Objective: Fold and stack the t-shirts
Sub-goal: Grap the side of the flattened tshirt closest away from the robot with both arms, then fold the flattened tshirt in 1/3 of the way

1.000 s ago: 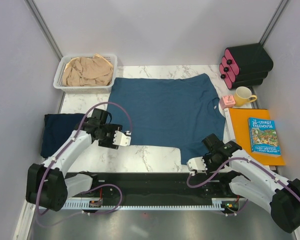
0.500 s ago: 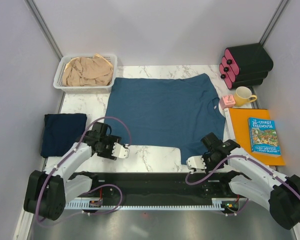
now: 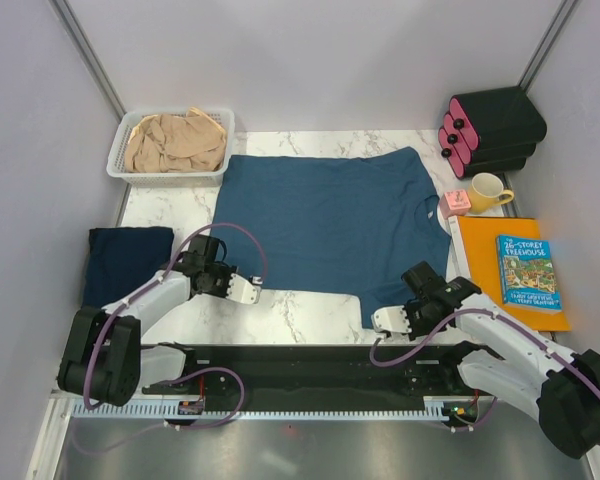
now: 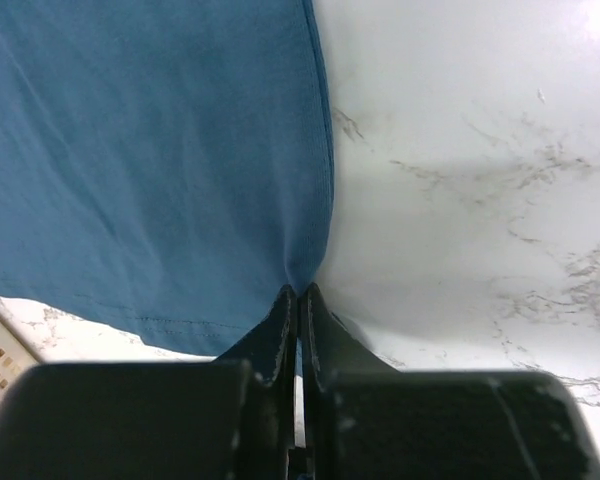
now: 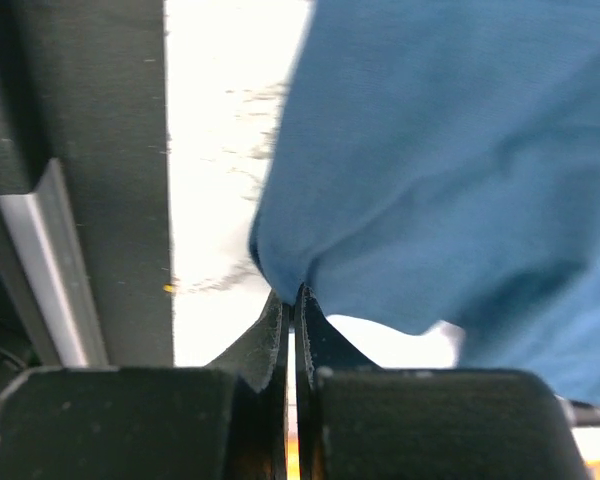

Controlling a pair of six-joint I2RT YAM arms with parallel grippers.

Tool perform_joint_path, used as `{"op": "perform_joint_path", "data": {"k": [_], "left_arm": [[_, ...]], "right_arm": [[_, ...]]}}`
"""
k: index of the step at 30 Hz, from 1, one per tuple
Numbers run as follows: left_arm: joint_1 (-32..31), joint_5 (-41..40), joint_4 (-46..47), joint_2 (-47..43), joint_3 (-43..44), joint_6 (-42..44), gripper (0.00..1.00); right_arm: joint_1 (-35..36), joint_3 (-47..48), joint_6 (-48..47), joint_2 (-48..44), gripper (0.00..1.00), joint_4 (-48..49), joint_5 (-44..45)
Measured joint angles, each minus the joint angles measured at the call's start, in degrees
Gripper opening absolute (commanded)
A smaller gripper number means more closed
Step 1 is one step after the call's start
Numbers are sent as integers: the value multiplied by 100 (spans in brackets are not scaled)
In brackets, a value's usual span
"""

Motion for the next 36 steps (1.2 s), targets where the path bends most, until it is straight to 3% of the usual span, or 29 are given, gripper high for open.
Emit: {"op": "perform_joint_path", "data": {"k": [7,12,18,36], "left_arm": [[68,101,-887,-170,181,76,2],[103,378,-2155,-815,643,214,2],[103,605,-2977,-1445,1080,352,2],[140,667,-4006,-2218,1097,509,2]], "right_arm": [[0,706,-44,52,0,-284,-4],[0,1687,-39,142,0,-852,-90],[0,2575,61,190,0,-1456,-96],[0,4594,98,-7,0,-2315,522]]}}
